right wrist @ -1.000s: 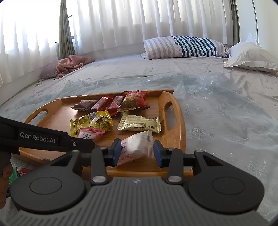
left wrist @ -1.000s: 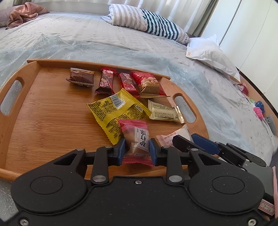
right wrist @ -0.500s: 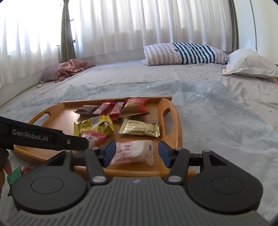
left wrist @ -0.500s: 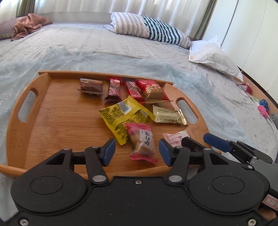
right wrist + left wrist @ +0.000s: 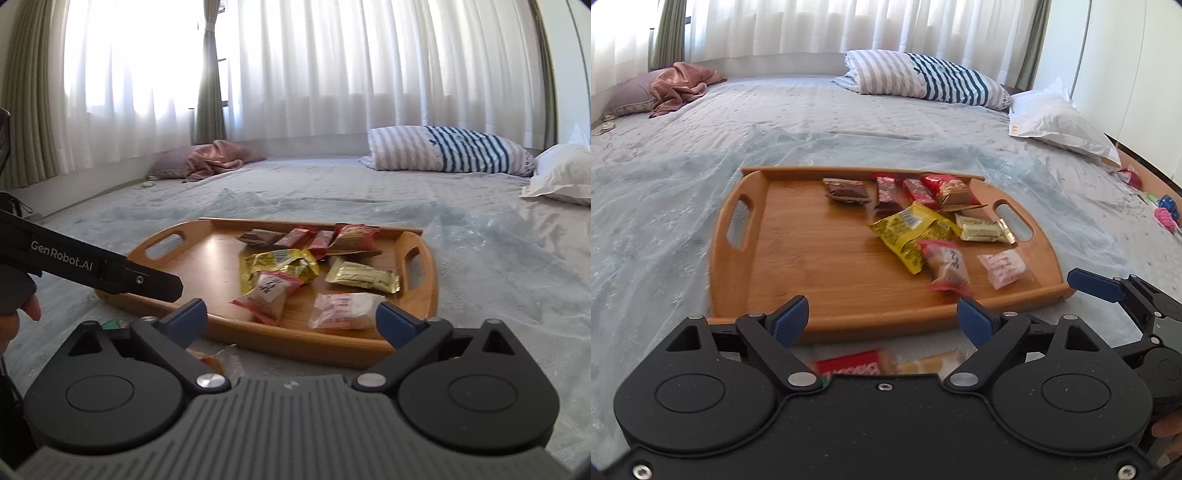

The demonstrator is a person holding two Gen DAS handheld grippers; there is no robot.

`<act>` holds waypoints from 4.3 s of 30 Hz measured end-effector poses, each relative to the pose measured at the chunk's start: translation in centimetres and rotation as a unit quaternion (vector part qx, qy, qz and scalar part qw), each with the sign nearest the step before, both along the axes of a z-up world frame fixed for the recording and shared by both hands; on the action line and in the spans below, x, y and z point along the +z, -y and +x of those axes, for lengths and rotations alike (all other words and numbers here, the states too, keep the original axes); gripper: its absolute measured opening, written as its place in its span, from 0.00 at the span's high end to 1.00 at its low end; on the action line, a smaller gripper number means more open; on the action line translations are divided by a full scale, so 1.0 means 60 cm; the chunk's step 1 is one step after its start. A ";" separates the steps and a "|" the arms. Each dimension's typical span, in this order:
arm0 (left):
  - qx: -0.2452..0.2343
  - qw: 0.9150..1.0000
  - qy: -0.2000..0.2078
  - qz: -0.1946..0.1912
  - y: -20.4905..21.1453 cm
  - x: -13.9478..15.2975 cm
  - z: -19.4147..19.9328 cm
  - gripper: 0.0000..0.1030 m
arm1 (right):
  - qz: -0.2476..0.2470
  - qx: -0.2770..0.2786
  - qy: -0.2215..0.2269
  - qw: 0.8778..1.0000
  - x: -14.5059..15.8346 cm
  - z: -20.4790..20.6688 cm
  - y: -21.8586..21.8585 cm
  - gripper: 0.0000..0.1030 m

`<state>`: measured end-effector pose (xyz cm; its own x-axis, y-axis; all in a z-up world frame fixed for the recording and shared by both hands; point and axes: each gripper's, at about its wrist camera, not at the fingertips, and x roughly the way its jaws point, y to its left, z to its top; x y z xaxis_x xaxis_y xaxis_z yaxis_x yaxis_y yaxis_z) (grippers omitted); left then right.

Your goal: Organize snacks

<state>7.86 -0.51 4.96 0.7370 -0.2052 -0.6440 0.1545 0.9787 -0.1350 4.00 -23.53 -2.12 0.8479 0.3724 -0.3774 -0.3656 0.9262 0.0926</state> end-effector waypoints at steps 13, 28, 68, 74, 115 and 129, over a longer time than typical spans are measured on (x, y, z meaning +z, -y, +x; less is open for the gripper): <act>0.009 0.999 -0.032 0.018 -0.048 -0.040 -0.053 0.14 | -0.006 0.079 -0.024 0.997 -0.017 -0.038 -0.034 0.00; -0.022 0.999 -0.044 0.015 -0.043 -0.062 -0.050 0.23 | -0.058 0.099 -0.033 0.993 -0.043 -0.048 -0.087 0.00; 0.005 1.000 -0.024 0.004 -0.068 -0.031 -0.059 0.51 | -0.040 0.067 -0.073 0.994 -0.037 -0.016 -0.076 0.05; 0.006 1.000 -0.024 0.005 -0.069 -0.031 -0.058 0.51 | -0.069 0.117 -0.095 0.986 -0.045 0.018 -0.084 0.00; 0.020 0.999 -0.029 -0.012 -0.129 0.055 0.231 0.52 | -0.121 0.132 -0.023 0.983 0.048 0.159 -0.197 0.36; 0.056 0.995 -0.083 -0.012 -0.124 -0.016 0.378 0.52 | -0.118 0.127 -0.080 0.982 0.011 0.258 -0.228 0.35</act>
